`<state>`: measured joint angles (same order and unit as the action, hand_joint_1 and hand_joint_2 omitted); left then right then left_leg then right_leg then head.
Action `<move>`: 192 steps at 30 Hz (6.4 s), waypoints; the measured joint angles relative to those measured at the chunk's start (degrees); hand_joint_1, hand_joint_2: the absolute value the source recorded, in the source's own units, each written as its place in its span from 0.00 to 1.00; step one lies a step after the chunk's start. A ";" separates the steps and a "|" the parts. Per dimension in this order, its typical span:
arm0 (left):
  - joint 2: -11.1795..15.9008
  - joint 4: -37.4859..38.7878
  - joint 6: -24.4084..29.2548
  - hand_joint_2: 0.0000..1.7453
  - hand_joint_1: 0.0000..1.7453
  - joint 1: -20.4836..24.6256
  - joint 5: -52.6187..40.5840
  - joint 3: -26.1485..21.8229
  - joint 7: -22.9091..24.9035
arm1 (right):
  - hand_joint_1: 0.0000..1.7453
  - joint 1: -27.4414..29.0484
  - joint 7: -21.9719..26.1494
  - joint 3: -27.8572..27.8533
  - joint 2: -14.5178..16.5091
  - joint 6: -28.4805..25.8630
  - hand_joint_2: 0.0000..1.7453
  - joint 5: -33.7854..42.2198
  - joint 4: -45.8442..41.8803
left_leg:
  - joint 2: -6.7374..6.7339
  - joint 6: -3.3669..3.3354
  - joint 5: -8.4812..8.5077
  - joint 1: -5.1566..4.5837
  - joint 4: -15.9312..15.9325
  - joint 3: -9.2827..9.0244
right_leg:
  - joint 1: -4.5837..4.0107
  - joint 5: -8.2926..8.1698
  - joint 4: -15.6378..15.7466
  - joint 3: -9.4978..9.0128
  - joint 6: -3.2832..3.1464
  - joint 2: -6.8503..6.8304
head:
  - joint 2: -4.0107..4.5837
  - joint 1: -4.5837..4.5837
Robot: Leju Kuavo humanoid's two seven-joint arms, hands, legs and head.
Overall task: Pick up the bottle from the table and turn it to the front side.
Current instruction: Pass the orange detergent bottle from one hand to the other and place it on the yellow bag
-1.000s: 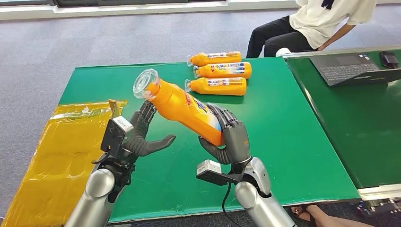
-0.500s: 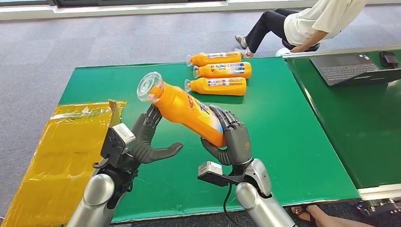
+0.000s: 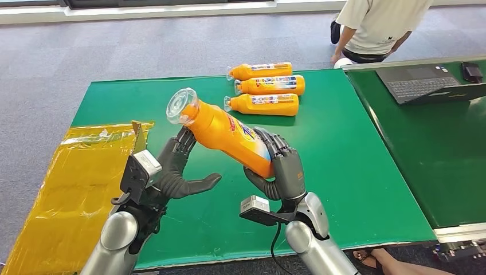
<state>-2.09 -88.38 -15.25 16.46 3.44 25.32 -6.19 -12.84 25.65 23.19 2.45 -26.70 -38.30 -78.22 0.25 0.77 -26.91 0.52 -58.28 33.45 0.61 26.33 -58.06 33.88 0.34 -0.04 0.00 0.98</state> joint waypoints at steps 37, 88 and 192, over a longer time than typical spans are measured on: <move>-10.57 14.05 2.44 1.00 0.00 16.76 12.98 6.68 6.56 | 1.00 -2.33 0.40 -2.26 4.43 -2.61 1.00 4.74 7.32 | -0.09 0.00 0.01 -0.05 -0.03 0.00 | 0.03 -0.06 0.00 0.04 0.06 0.10 | 0.00 -0.02; -14.38 24.86 6.57 1.00 1.00 23.08 10.83 11.64 5.32 | 1.00 -2.64 -0.58 -5.49 5.44 -2.39 1.00 4.56 9.09 | -0.08 -0.01 0.01 -0.05 -0.04 0.00 | 0.04 -0.06 0.00 0.03 0.06 0.09 | 0.00 -0.02; 9.99 26.79 45.88 1.00 1.00 16.57 -56.80 0.60 1.35 | 0.00 20.68 1.00 -9.81 -1.61 10.84 0.00 17.79 -20.59 | -0.15 0.00 0.00 -0.01 0.03 0.00 | 0.01 -0.03 -0.01 0.01 0.03 0.14 | 0.00 0.00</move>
<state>7.90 -61.60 30.63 33.03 -53.36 25.92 -4.84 7.84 26.65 13.38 0.84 -15.86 -20.51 -98.81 0.10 0.77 -26.91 0.51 -58.25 33.44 0.62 26.30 -58.06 33.89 0.37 0.10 0.00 0.98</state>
